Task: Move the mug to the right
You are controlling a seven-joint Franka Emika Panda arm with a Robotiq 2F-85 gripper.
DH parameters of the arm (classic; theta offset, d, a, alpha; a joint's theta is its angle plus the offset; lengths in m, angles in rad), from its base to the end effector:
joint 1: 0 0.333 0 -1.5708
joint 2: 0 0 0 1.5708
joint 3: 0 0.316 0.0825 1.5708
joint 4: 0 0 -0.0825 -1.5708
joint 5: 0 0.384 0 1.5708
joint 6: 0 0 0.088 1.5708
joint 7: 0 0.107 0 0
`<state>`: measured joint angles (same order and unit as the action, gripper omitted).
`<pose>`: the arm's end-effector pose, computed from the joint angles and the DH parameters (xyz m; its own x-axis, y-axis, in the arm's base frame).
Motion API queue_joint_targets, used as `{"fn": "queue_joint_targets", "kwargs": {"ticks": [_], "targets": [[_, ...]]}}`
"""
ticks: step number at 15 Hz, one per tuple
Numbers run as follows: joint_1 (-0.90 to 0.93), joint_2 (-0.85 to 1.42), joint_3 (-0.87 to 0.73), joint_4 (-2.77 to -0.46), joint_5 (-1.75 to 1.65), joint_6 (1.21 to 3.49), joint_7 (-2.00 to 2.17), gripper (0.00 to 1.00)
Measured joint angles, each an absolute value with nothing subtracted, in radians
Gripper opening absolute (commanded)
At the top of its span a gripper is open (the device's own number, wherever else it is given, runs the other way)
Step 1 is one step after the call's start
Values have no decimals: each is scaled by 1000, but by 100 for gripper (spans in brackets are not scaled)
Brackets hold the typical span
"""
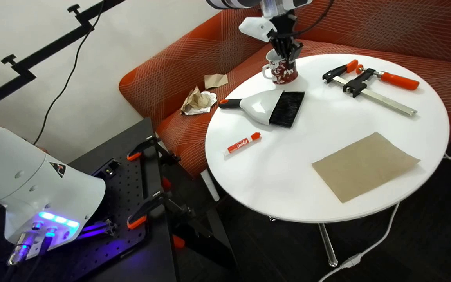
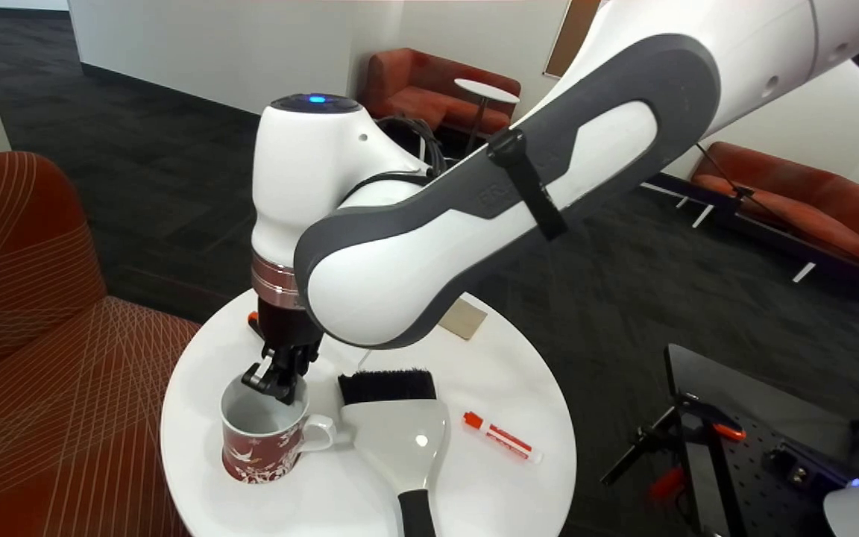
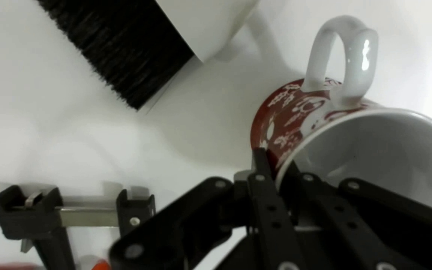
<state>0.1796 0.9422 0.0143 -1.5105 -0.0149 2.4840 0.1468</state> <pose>0.6903 0.1341 0.1040 0.9981 0.0525 0.0308 0.0527 -0.9986 -0.0067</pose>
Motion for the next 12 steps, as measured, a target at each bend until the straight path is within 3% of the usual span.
{"fn": "queue_joint_targets", "kwargs": {"ticks": [12], "targets": [[172, 731, -124, -1664, -12, 2570, 424, 2]]}}
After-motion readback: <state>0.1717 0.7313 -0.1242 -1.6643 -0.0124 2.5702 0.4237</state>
